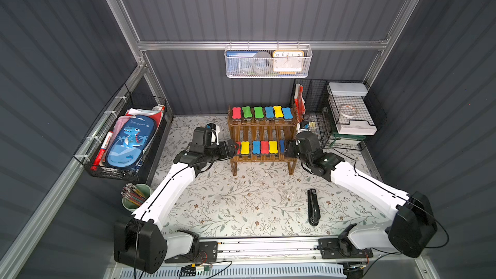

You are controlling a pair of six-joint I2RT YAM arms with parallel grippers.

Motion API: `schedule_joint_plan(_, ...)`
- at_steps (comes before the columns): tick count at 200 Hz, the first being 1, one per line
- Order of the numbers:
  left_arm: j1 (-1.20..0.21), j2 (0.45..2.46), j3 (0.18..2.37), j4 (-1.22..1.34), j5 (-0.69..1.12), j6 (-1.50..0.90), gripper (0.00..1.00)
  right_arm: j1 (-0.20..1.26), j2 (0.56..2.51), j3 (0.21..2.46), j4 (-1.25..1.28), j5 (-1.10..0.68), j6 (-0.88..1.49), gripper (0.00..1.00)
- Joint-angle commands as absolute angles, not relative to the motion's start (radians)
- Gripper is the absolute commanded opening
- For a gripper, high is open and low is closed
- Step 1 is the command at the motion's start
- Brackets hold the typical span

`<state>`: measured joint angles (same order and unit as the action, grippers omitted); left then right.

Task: Remove the whiteboard erasers from the shelf
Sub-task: Pick up the whiteboard eraser from the shelf.

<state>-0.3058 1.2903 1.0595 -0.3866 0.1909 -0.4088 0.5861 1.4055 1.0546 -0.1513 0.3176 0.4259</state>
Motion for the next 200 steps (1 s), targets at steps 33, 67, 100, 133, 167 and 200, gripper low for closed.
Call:
schedule_joint_plan(33, -0.31, 1.269, 1.051, -0.413, 0.211, -0.364, 0.99, 0.586, 1.489, 1.157, -0.193, 0.346, 0.445, 0.67)
schedule_joint_plan(67, -0.309, 1.273, 1.048, -0.412, 0.212, -0.363, 0.99, 0.584, 1.505, 1.155, -0.189, 0.314, 0.465, 0.61)
schedule_joint_plan(100, -0.31, 1.269, 1.04, -0.408, 0.212, -0.365, 0.99, 0.584, 1.5, 1.134, -0.189, 0.265, 0.478, 0.62)
schedule_joint_plan(133, -0.31, 1.271, 1.036, -0.408, 0.214, -0.367, 0.99, 0.585, 1.5, 1.12, -0.193, 0.24, 0.472, 0.63)
schedule_joint_plan(167, -0.311, 1.269, 1.034, -0.408, 0.213, -0.368, 0.99, 0.583, 1.508, 1.123, -0.217, 0.239, 0.467, 0.6)
schedule_joint_plan(200, -0.31, 1.267, 1.028, -0.405, 0.213, -0.373, 0.99, 0.582, 1.525, 1.123, -0.232, 0.244, 0.471, 0.58)
